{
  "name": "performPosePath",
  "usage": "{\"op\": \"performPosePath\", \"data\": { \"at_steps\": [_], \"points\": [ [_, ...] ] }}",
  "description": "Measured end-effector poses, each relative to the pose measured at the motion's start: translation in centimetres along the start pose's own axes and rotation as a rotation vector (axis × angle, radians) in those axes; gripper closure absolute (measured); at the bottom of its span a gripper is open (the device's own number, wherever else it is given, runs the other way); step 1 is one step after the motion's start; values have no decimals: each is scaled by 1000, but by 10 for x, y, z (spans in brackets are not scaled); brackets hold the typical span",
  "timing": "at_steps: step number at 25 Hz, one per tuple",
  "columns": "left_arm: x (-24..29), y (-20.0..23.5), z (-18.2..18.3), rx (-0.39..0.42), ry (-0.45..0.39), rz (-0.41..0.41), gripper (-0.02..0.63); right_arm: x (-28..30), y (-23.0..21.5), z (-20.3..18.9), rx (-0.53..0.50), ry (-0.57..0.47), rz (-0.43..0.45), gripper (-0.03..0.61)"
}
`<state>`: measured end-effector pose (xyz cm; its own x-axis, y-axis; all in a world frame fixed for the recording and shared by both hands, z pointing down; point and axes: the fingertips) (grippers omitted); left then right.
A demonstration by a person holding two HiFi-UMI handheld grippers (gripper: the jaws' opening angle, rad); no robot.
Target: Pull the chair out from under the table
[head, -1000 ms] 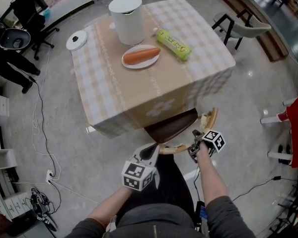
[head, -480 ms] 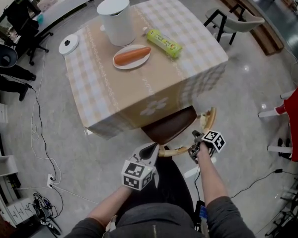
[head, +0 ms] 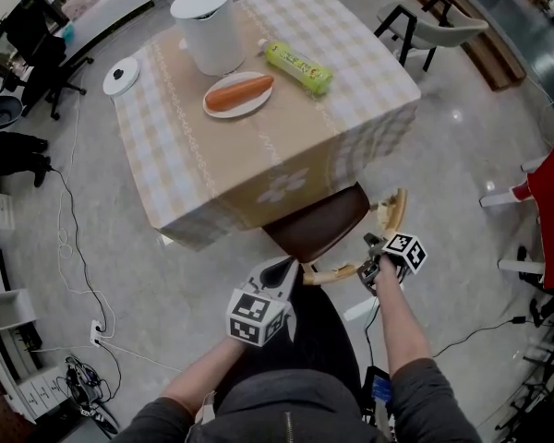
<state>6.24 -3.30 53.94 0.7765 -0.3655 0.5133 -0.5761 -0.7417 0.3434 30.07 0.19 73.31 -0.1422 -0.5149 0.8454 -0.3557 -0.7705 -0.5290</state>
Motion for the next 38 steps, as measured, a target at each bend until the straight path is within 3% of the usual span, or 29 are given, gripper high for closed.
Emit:
{"op": "performPosePath", "data": {
  "at_steps": [17, 38],
  "points": [
    [-4, 1, -6, 19, 26, -17, 604, -10, -17, 10, -11, 10, 1, 443],
    [2, -9, -12, 53, 63, -97, 604, -37, -49, 19, -6, -5, -21, 445]
  ]
}}
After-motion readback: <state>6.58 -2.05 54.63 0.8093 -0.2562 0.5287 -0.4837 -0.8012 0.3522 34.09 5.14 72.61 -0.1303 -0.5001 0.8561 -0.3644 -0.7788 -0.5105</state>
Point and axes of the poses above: the fingertips, and each gripper's own axes: x forward along the fingers, y to its left, z out of its top, and after that the axes turned 2 degrees about x, right-handed
